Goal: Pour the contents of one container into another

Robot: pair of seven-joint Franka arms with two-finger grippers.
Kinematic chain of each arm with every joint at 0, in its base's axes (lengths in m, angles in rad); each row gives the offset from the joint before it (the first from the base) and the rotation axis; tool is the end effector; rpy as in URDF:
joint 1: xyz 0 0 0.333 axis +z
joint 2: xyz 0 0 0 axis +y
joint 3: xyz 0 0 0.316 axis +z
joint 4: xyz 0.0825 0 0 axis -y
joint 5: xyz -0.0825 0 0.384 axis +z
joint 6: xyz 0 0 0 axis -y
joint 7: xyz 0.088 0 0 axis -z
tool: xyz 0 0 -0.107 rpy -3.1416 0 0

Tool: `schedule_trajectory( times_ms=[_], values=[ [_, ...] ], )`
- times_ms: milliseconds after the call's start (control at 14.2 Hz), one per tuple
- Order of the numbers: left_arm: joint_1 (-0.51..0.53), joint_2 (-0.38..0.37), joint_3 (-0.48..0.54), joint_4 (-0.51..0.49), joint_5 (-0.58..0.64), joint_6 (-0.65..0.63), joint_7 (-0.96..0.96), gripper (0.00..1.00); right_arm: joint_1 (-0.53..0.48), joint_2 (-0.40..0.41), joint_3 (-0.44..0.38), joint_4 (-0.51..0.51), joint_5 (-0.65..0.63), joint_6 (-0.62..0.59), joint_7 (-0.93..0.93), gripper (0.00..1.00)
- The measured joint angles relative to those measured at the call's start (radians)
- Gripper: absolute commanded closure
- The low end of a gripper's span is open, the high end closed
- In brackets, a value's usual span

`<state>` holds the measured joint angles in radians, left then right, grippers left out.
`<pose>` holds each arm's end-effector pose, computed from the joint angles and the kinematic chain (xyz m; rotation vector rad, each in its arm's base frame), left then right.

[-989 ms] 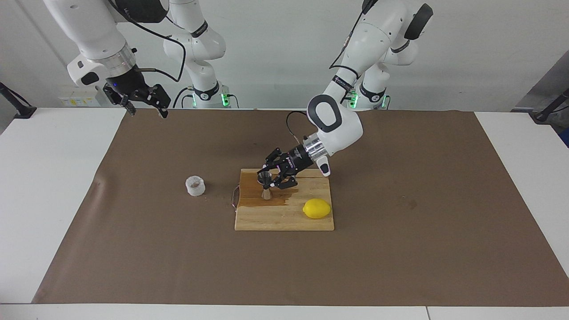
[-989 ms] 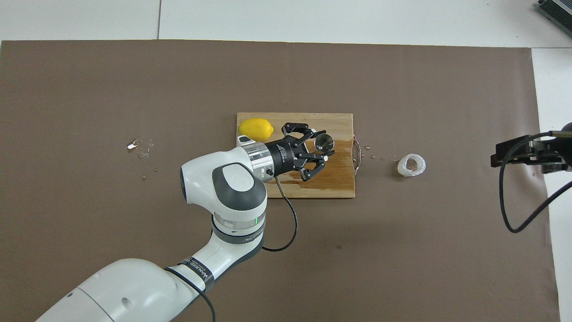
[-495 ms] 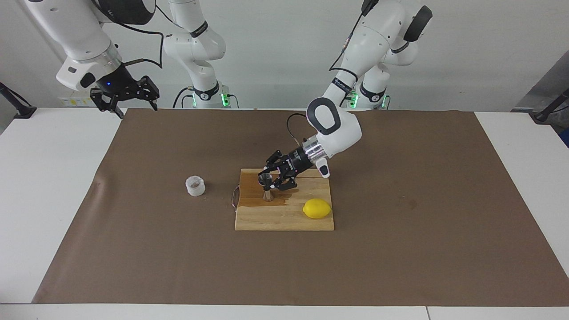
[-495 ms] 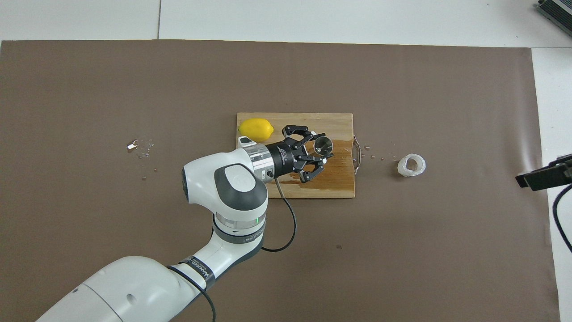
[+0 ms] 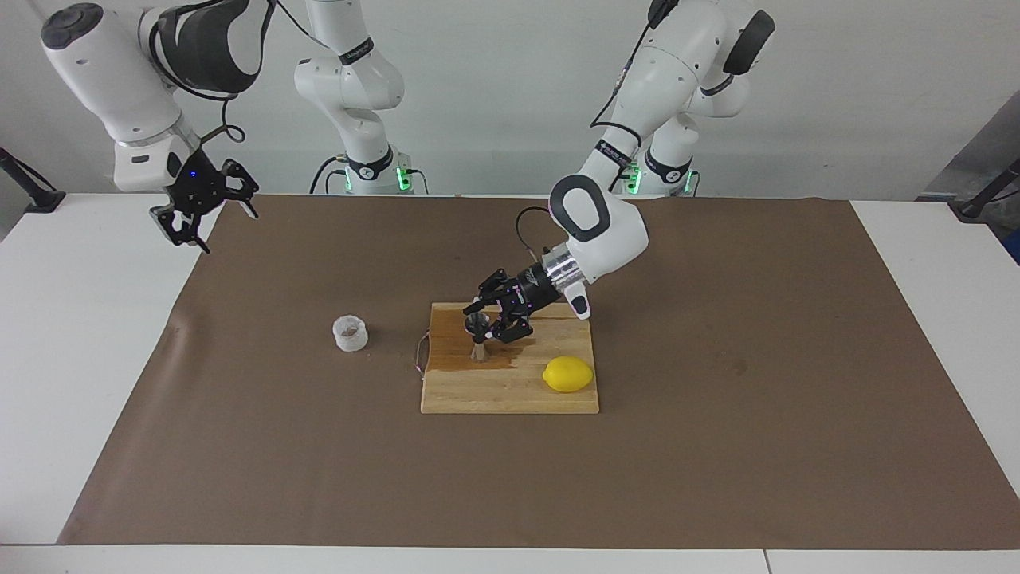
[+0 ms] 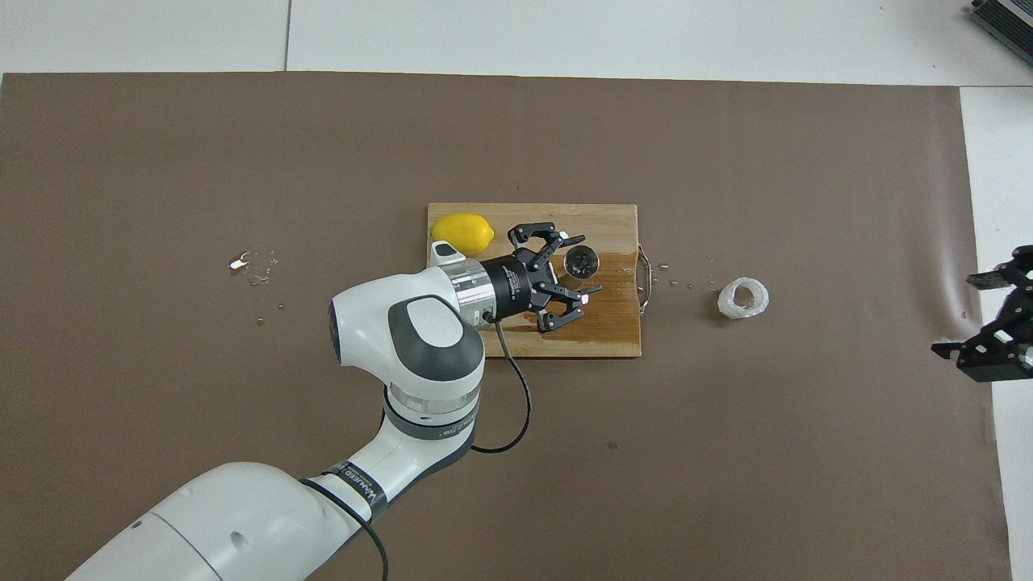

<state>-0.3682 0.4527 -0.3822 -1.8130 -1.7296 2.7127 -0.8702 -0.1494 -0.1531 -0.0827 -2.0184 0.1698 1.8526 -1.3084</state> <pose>0.5203 -0.4072 0.3218 1.3441 1.6209 -0.7409 0.5007 -0.1066 0.5182 -2.6131 -1.4770 -0.1691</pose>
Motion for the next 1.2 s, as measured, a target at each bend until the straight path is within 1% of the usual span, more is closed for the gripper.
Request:
schedule_trajectory(
  times_ms=[141, 212, 353, 424, 565, 707, 848, 989, 1201],
  values=[
    [-0.002, 0.0, 0.0, 0.0, 0.002, 0.0, 0.004, 0.0, -0.024, 0.018, -0.001, -0.089, 0.114, 0.091, -0.22, 0.0],
    [-0.003, 0.0, 0.0, 0.001, 0.002, 0.0, 0.004, 0.0, -0.036, 0.042, -0.001, -0.119, 0.177, 0.115, -0.326, 0.0],
    [-0.005, -0.001, -0.001, 0.006, 0.002, -0.002, 0.004, 0.0, -0.066, 0.133, -0.002, -0.148, 0.325, 0.17, -0.552, 0.0],
    [-0.01, -0.003, -0.003, 0.01, 0.002, -0.002, 0.004, 0.0, -0.072, 0.18, -0.002, -0.149, 0.367, 0.2, -0.632, 0.0],
    [-0.018, -0.015, -0.004, 0.019, 0.003, -0.018, 0.0, 0.0, -0.068, 0.248, 0.002, -0.149, 0.434, 0.243, -0.738, 0.0],
    [-0.017, -0.042, -0.001, 0.021, 0.036, -0.058, -0.013, 0.0, -0.056, 0.287, 0.008, -0.148, 0.535, 0.257, -0.836, 0.0],
    [-0.007, -0.072, 0.004, 0.021, 0.117, -0.099, -0.029, 0.0, -0.04, 0.308, 0.01, -0.148, 0.59, 0.26, -0.865, 0.0],
    [0.021, -0.096, 0.007, 0.021, 0.187, -0.13, -0.033, 0.0, -0.036, 0.34, 0.014, -0.149, 0.691, 0.259, -0.938, 0.0],
    [0.083, -0.129, 0.012, 0.01, 0.302, -0.206, -0.034, 0.0, -0.036, 0.43, 0.014, -0.149, 0.81, 0.257, -1.078, 0.0]
  ],
)
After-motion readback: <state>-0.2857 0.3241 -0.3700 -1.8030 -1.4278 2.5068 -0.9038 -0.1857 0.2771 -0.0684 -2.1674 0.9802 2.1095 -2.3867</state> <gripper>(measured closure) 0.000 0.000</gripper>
